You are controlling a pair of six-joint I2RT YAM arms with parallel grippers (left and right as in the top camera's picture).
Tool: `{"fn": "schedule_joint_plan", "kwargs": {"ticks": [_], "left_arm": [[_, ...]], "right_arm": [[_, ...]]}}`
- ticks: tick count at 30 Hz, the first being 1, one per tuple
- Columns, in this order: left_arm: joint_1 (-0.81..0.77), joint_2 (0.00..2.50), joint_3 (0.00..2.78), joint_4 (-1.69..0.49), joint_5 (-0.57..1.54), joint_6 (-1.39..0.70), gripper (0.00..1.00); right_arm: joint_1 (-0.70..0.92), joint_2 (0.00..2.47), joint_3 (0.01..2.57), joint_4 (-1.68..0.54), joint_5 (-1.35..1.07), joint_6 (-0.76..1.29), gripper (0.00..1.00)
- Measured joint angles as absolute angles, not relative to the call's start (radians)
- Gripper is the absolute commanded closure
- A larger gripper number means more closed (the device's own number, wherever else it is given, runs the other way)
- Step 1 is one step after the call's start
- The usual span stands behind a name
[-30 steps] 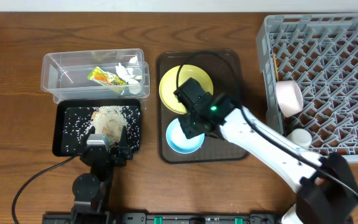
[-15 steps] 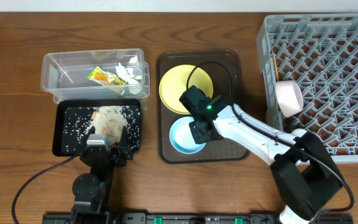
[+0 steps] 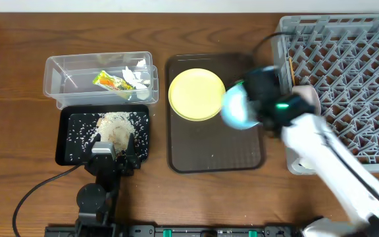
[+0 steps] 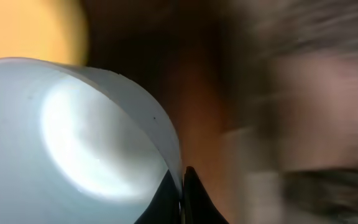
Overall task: Sort waste into correct bins and load items into the dishwasher rack
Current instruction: 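Carry the light-blue bowl right and set it in the dish rack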
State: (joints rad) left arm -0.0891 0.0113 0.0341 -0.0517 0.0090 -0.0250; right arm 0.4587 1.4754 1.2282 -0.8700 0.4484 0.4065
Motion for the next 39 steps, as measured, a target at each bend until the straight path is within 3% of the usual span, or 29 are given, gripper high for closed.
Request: {"fn": "schedule_joint_plan", "kwargs": {"ticks": [6, 14, 29, 36, 37, 39], "left_arm": [[-0.089, 0.011, 0.034, -0.052, 0.009, -0.025, 0.11], [-0.089, 0.011, 0.034, -0.052, 0.009, -0.025, 0.11], [-0.089, 0.011, 0.034, -0.052, 0.009, -0.025, 0.11], [-0.089, 0.011, 0.034, -0.052, 0.009, -0.025, 0.11], [-0.089, 0.011, 0.034, -0.052, 0.009, -0.025, 0.11], [-0.089, 0.011, 0.034, -0.052, 0.009, -0.025, 0.11]], "right_arm": [[0.212, 1.324, 1.235, -0.839, 0.771, 0.405, 0.99], [0.017, 1.405, 1.235, -0.810, 1.021, 0.355, 0.99], [0.002, 1.761, 1.235, -0.669, 1.211, 0.139, 0.99], [0.126, 1.768, 1.239, -0.731, 1.249, 0.113, 0.99], [0.150, 1.770, 1.239, -0.741, 1.248, 0.109, 0.95], [0.180, 1.777, 1.239, -0.752, 1.240, 0.107, 0.68]]}}
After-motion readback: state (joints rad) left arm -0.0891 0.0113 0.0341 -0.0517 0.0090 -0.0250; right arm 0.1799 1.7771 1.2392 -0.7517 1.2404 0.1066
